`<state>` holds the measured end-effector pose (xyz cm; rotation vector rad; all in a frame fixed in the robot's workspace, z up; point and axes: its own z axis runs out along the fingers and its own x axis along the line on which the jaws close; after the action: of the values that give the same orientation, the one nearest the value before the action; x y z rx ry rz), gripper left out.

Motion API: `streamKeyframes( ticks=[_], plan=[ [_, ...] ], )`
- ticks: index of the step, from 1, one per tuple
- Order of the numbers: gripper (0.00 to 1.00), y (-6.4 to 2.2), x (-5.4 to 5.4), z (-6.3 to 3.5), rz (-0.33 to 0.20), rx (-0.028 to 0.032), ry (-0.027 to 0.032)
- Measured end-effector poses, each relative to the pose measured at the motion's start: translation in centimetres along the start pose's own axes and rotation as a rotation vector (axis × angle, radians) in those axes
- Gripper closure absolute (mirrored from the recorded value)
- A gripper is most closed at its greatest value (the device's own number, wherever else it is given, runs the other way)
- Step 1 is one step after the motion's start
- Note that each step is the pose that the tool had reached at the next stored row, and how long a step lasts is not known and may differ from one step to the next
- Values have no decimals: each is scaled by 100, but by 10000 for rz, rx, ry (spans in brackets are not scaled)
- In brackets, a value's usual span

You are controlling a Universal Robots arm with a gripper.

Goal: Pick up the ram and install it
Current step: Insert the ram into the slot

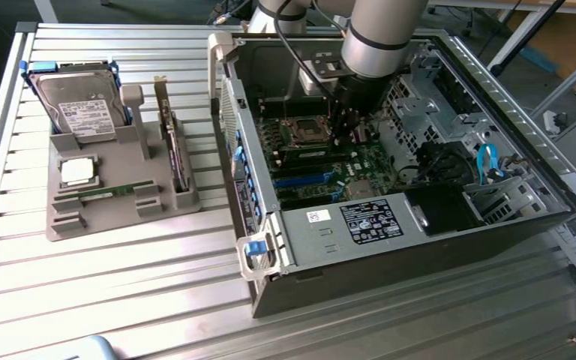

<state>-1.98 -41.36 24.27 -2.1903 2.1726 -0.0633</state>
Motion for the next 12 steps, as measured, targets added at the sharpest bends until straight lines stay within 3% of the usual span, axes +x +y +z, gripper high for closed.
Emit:
streamKeyframes(
  ticks=[12],
  plan=[
    [88,17,0,-1,-1,26,1]
  ],
)
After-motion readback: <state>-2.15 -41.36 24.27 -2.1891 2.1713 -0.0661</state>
